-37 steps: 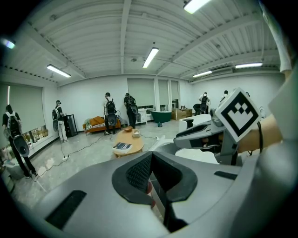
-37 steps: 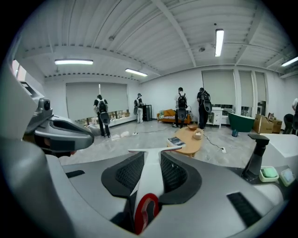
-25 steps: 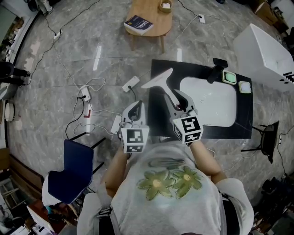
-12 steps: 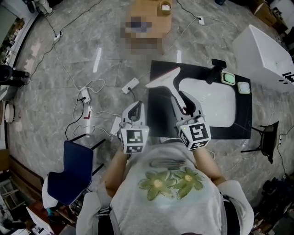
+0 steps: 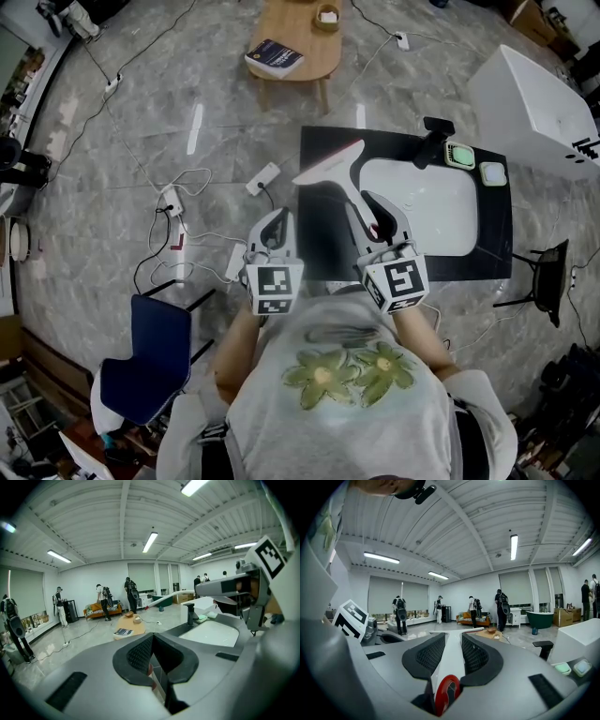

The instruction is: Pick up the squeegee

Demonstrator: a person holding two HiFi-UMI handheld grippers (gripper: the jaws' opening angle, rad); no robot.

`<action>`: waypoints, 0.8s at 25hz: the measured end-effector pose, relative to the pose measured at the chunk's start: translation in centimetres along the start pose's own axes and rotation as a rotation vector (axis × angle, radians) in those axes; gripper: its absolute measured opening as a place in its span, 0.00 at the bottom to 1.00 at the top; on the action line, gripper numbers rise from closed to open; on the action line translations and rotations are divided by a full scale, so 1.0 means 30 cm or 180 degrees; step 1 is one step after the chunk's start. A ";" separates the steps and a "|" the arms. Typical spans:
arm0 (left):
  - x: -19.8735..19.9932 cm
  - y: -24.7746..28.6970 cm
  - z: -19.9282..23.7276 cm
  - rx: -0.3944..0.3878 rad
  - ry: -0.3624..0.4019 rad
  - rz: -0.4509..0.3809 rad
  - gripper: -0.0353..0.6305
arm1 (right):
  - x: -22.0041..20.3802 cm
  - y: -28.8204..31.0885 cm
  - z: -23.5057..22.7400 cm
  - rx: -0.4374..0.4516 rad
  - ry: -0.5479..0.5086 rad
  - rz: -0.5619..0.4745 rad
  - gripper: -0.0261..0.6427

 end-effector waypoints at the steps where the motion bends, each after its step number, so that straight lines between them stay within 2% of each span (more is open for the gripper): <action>1: 0.002 0.001 -0.002 -0.0003 0.0003 -0.0004 0.07 | 0.000 -0.003 0.001 0.0001 0.0006 -0.0005 0.22; 20: 0.006 -0.010 -0.035 0.0040 0.0004 -0.0019 0.07 | -0.002 -0.030 -0.006 0.0077 -0.0006 -0.0021 0.22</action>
Point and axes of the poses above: the fingertips, and each gripper's own axes: y forward along the fingers, z to its left, x out of its top, the point moved 4 cm from there along -y, backward along the fingers, and after that the axes turned 1 degree about -x, right-handed, at the moved point
